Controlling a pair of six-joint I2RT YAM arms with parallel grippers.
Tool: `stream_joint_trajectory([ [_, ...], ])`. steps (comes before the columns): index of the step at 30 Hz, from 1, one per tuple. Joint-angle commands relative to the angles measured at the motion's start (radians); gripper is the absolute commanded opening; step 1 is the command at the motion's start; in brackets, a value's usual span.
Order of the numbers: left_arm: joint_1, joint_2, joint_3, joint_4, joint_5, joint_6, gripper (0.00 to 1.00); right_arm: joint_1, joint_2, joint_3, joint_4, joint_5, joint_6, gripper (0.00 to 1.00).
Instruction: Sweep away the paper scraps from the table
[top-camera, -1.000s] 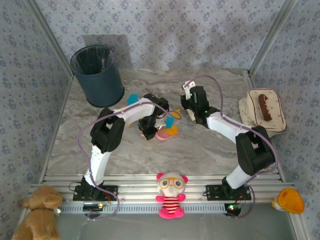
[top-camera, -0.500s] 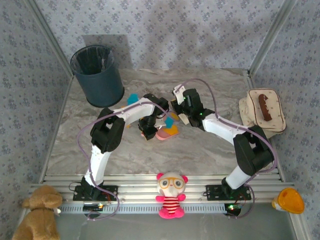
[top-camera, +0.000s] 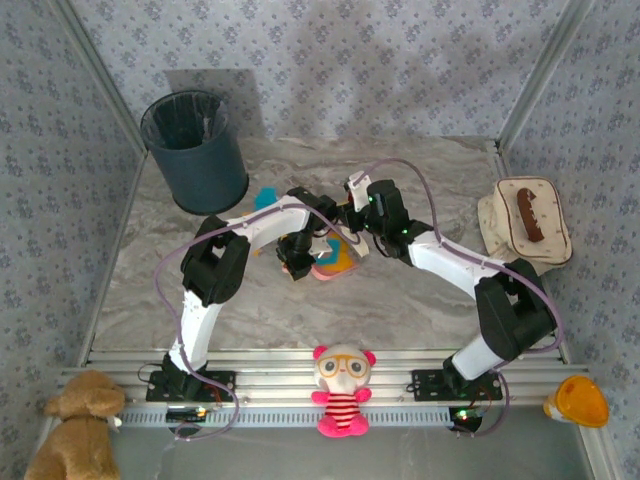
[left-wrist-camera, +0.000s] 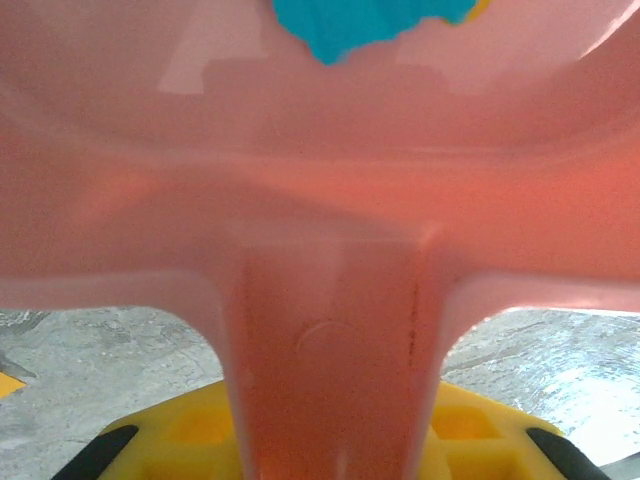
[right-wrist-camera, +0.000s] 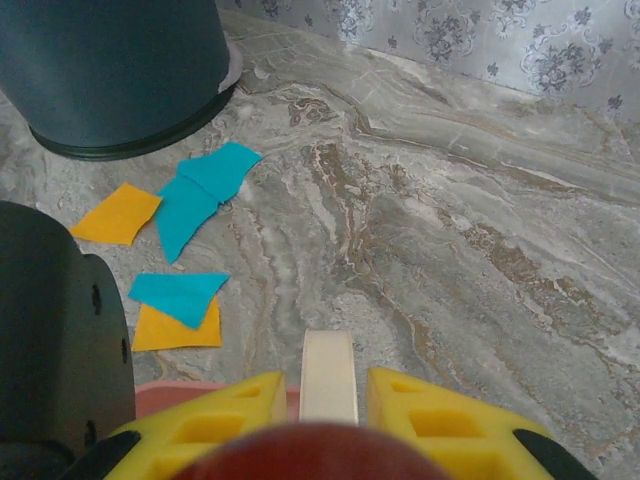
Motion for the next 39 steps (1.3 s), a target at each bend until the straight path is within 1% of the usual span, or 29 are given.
stream_joint_trajectory([
  [1, 0.002, -0.006, 0.026, -0.031, 0.002, -0.012, 0.0, 0.009, -0.026, -0.02, -0.016, -0.056, 0.073, 0.0],
  [9, -0.003, -0.008, 0.028, -0.027, 0.002, -0.012, 0.0, 0.009, -0.044, -0.028, 0.003, -0.043, 0.138, 0.0],
  [20, -0.004, -0.021, 0.026, -0.022, 0.008, -0.014, 0.0, -0.007, -0.096, -0.064, 0.009, 0.063, 0.221, 0.0],
  [27, -0.004, -0.047, 0.005, -0.002, 0.005, -0.016, 0.0, -0.027, -0.164, -0.093, -0.009, 0.135, 0.231, 0.0],
  [39, -0.003, -0.111, -0.04, 0.061, 0.016, -0.032, 0.0, -0.094, -0.342, -0.17, -0.071, 0.184, 0.234, 0.0],
])
